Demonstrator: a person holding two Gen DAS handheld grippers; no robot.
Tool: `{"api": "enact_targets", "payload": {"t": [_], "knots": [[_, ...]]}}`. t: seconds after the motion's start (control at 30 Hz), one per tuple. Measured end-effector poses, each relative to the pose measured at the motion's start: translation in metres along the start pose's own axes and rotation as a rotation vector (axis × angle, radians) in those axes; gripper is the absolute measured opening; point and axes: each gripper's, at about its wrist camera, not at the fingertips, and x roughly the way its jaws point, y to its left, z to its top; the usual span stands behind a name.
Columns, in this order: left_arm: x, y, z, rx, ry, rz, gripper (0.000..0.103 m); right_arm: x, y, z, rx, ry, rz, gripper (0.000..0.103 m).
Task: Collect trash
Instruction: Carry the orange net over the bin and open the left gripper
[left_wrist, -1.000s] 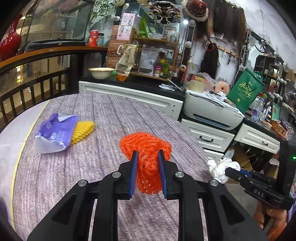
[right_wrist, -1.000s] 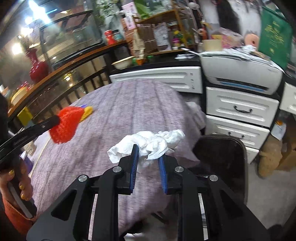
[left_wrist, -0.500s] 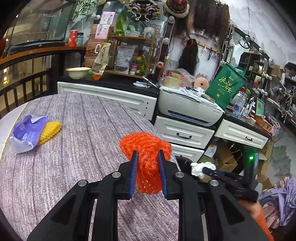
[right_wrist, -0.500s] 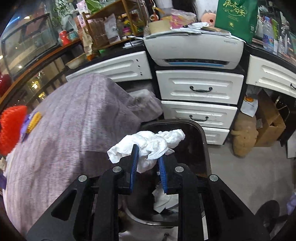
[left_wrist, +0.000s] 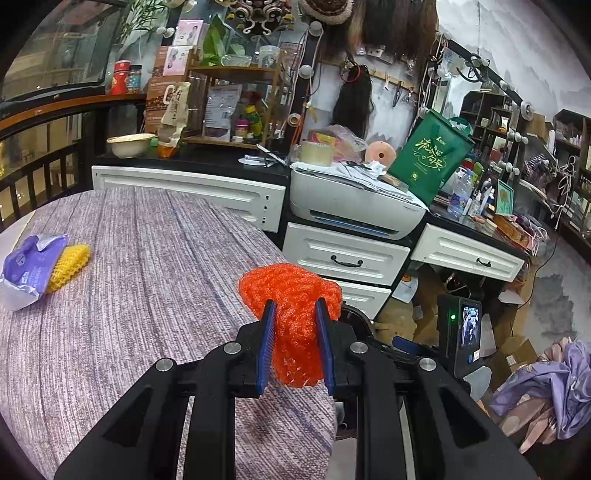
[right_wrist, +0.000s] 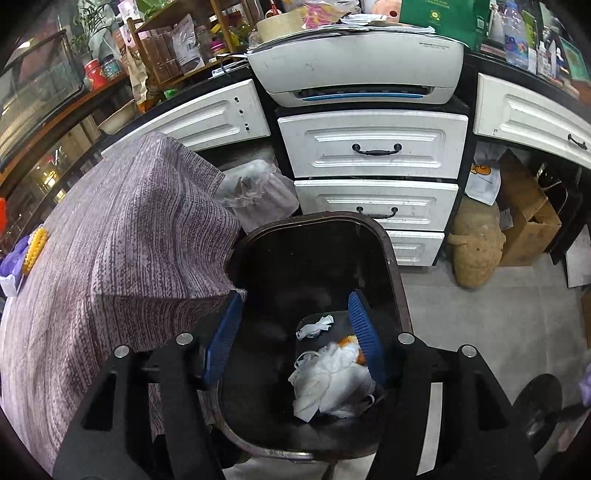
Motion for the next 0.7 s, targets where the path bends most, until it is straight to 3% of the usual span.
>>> {"api": "enact_targets", "payload": {"t": [0.37,0.47,0.7], "knots": [[0.014,-0.03,-0.001,0.035,0.021,-0.059,0.022,-0.049,-0.021,-0.008,0.042,-0.079,0.009,0.065],[0.021,-0.04,-0.002,0.042,0.033,-0.079,0.022,-0.063,-0.03,-0.007,0.049,-0.116,-0.017,0.071],[0.05,-0.059,-0.007,0.041,0.103,-0.141,0.022,-0.085,-0.054,-0.007,0.087,-0.162,-0.033,0.074]]}}
